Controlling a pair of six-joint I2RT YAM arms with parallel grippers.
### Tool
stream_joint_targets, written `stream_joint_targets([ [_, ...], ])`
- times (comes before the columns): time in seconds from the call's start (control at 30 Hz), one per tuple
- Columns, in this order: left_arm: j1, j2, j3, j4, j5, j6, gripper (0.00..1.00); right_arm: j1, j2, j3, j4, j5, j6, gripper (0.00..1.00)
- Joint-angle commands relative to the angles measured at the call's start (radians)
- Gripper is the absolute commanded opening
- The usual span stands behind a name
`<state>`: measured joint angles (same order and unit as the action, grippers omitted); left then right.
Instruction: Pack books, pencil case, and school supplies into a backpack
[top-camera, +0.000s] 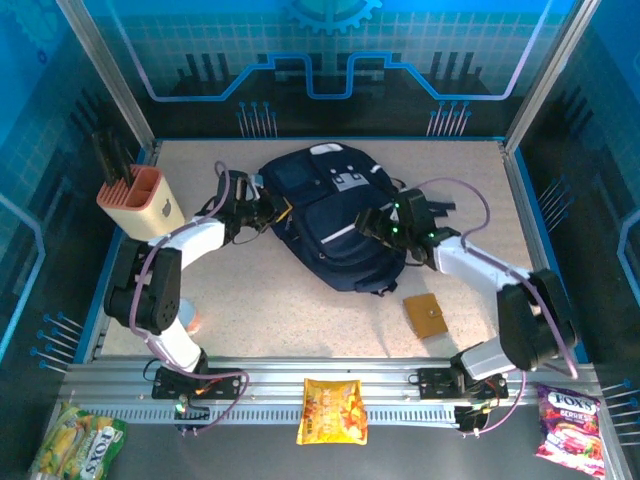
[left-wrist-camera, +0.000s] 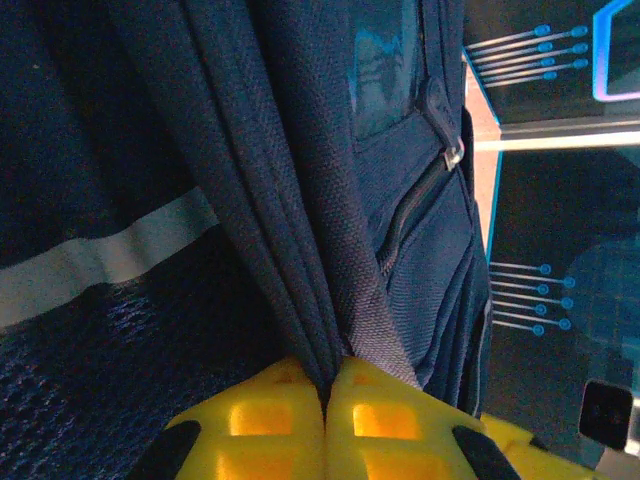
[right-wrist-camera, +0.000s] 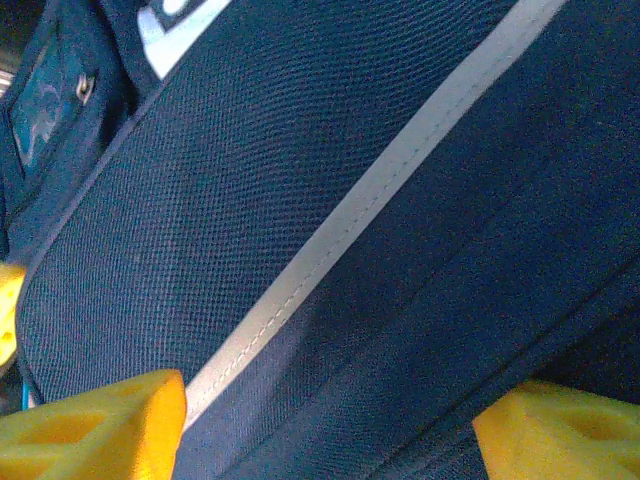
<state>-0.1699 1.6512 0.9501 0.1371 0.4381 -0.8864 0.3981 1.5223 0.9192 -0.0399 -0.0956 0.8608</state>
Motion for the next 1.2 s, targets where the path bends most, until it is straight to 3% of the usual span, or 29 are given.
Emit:
stream_joint_targets([
  [0.0, 0.004, -0.086, -0.042, 0.016, 0.032, -0.023, 0.00, -0.023, 0.090, 0.122, 0.097, -0.057, -0.101, 0.75],
  [0.13, 0.003, -0.116, -0.093, 0.015, 0.037, -0.047, 0.00, -0.047, 0.225, 0.274, 0.060, -0.113, -0.124, 0.75],
  [0.27, 0.003, -0.125, -0.148, 0.058, 0.041, -0.085, 0.00, -0.048, 0.255, 0.310, 0.032, -0.094, -0.145, 0.76],
  [0.57, 0.001, -0.120, -0.174, 0.098, 0.050, -0.112, 0.00, -0.023, 0.001, 0.213, -0.180, 0.112, -0.232, 0.79],
  [0.8, 0.002, -0.114, -0.170, 0.113, 0.077, -0.108, 0.00, 0.154, -0.079, 0.199, -0.362, 0.278, -0.200, 0.75],
  [1.03, 0.002, -0.085, -0.160, 0.122, 0.114, -0.088, 0.00, 0.391, 0.007, 0.220, -0.236, 0.330, -0.105, 0.65],
  [1.17, 0.003, -0.076, -0.157, 0.137, 0.141, -0.086, 0.00, 0.470, 0.102, 0.261, -0.135, 0.306, -0.056, 0.56],
])
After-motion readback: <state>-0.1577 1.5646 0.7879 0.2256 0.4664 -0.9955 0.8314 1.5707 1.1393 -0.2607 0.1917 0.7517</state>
